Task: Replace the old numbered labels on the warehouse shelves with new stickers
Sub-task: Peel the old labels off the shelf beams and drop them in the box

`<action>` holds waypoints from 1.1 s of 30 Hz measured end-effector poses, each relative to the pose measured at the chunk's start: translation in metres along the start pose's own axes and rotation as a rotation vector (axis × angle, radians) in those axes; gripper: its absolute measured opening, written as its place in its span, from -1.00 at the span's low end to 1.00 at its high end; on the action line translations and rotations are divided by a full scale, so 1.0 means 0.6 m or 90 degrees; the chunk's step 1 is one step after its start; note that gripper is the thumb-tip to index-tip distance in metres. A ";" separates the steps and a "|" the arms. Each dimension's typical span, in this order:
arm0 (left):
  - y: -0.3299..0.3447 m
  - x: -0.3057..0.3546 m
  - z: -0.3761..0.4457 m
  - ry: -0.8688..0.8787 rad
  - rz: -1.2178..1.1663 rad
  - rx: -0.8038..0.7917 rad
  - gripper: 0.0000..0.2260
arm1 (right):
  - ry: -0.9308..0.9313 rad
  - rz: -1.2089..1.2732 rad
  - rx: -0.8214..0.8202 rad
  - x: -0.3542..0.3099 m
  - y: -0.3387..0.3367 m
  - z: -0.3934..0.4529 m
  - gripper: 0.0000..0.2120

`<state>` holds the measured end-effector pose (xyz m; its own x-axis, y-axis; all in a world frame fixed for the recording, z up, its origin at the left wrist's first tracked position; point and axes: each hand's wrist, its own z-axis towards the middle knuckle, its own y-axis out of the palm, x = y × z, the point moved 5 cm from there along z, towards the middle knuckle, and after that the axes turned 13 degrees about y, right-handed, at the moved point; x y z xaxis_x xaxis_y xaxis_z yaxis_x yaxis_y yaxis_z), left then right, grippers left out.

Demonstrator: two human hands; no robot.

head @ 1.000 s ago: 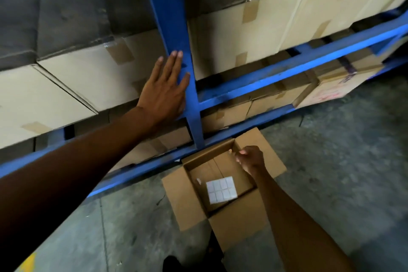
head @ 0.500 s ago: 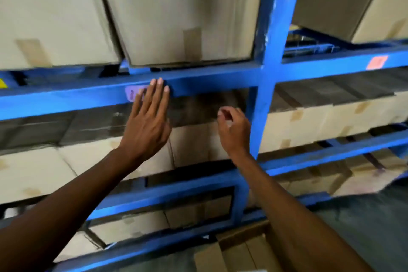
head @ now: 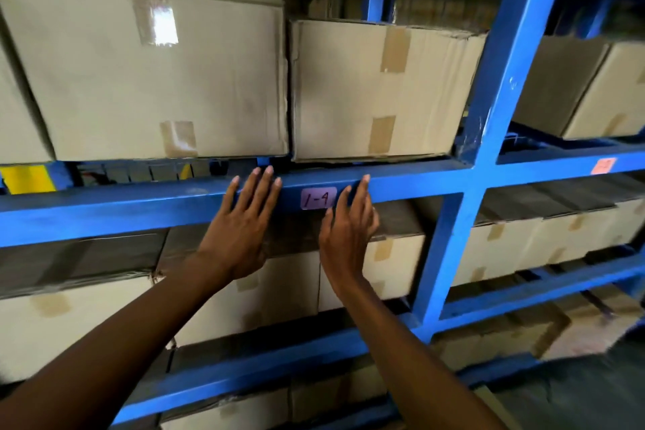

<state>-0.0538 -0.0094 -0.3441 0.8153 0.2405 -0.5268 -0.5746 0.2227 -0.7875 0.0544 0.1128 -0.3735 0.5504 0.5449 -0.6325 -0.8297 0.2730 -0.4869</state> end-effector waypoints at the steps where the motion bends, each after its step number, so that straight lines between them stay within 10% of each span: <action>1: 0.000 -0.002 0.000 -0.002 0.000 0.009 0.03 | -0.007 0.000 -0.004 -0.007 0.003 -0.005 -0.55; 10: -0.008 0.001 -0.004 0.023 -0.061 0.039 -0.04 | 0.085 0.218 -0.006 -0.024 -0.020 -0.006 -0.89; 33: -0.010 0.020 0.009 0.029 -0.051 0.068 0.00 | 0.195 0.459 -0.178 0.032 -0.094 0.045 -0.83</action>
<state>-0.0411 -0.0026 -0.3438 0.8598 0.1747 -0.4798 -0.5100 0.3396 -0.7903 0.1089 0.1294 -0.3418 -0.0737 0.2600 -0.9628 -0.9570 -0.2901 -0.0051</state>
